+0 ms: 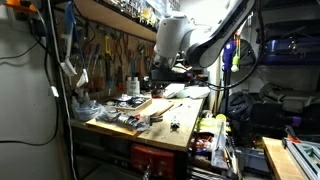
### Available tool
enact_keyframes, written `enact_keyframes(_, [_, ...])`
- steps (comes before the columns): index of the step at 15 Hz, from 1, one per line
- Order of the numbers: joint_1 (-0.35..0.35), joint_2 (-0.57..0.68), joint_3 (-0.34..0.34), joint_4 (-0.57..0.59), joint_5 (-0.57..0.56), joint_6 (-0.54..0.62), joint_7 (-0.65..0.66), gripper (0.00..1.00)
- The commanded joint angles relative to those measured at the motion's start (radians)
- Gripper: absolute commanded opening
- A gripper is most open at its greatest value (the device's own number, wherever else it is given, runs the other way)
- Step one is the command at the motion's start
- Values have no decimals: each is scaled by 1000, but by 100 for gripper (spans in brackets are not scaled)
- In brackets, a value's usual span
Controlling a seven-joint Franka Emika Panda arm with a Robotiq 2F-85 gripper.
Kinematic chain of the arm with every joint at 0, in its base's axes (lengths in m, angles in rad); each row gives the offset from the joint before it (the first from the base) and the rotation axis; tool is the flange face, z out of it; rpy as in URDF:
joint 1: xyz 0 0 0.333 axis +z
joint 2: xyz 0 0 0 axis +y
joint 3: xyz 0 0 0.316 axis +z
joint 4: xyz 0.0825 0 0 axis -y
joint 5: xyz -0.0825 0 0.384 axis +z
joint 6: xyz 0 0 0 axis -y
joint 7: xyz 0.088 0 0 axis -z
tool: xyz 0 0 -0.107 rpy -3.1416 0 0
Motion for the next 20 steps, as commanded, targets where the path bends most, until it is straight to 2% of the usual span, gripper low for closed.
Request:
enact_keyframes(1, [0,0,0,0,0,0,-1,11])
enact_keyframes(2, [0,0,0,0,0,0,-1,3])
enact_keyframes(7, [-13,62,-2,47,-55,195,-147,3])
enact_keyframes(12, [-24,171,13,113,-50,356,-371,3])
enact_keyframes(15, [-21,238,4,172,-66,371,-486,3])
enact_keyframes(20, [-58,336,32,241,-51,476,-683,3])
